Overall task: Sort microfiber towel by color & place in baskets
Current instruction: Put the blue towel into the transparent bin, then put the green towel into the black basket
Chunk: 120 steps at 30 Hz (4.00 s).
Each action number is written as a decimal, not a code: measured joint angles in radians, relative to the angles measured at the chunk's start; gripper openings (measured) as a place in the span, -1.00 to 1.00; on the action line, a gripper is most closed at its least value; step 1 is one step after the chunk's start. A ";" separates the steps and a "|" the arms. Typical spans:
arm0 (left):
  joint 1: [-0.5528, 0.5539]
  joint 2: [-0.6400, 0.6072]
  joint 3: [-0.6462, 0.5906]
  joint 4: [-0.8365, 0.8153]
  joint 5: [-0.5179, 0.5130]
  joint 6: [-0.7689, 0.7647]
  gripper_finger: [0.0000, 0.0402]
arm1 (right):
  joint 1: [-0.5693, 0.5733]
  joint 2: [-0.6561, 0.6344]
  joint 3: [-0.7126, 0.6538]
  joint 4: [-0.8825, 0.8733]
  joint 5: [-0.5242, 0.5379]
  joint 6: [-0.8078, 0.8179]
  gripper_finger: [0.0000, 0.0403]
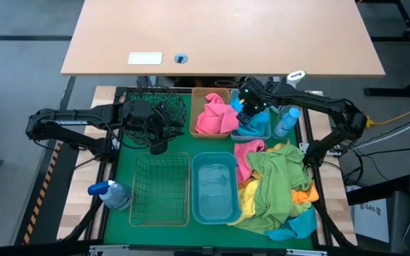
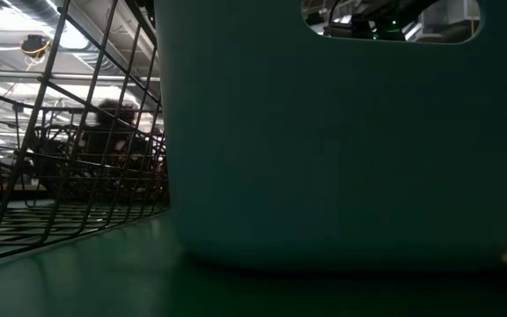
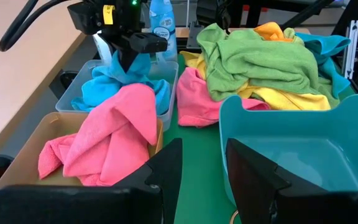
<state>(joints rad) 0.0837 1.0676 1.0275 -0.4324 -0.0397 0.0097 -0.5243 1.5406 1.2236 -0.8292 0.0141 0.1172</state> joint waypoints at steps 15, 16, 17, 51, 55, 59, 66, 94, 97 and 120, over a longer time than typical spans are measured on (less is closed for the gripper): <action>0.000 0.000 0.000 0.000 0.000 0.000 -0.41 | 0.000 0.000 0.176 -0.186 0.049 -0.025 0.07; 0.000 0.000 0.000 0.000 0.000 0.000 -0.41 | 0.000 0.000 0.194 -0.203 0.049 -0.025 0.09; 0.000 0.000 0.000 0.000 0.000 0.000 -0.41 | 0.000 0.000 0.209 -0.212 0.049 -0.025 0.10; 0.000 0.000 0.000 0.000 0.000 0.012 -0.41 | -0.002 0.000 0.232 -0.126 -0.025 0.055 0.10; 0.000 0.000 0.000 0.000 0.000 0.004 -0.41 | -0.041 0.000 0.238 -0.121 -0.026 0.010 0.10; 0.000 0.000 0.000 0.000 0.000 0.003 -0.41 | -0.079 0.000 0.276 -0.196 -0.050 0.005 0.10; 0.000 0.000 0.000 0.000 0.000 0.002 -0.41 | -0.045 0.000 0.332 -0.436 -0.353 0.062 0.10; 0.000 0.000 0.000 0.000 0.000 -0.003 -0.41 | 0.813 0.000 -0.020 -0.618 -0.037 0.463 0.10; 0.000 0.000 0.000 0.000 0.000 -0.003 -0.41 | 0.829 0.000 -0.059 -0.616 0.001 0.512 0.10; 0.000 0.000 0.000 0.001 0.000 -0.003 -0.41 | 0.825 0.000 -0.121 -0.590 -0.012 0.451 -0.92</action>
<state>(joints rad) 0.0837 1.0672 1.0275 -0.4317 -0.0395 0.0067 0.3008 1.5406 1.1022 -1.4197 0.0024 0.5683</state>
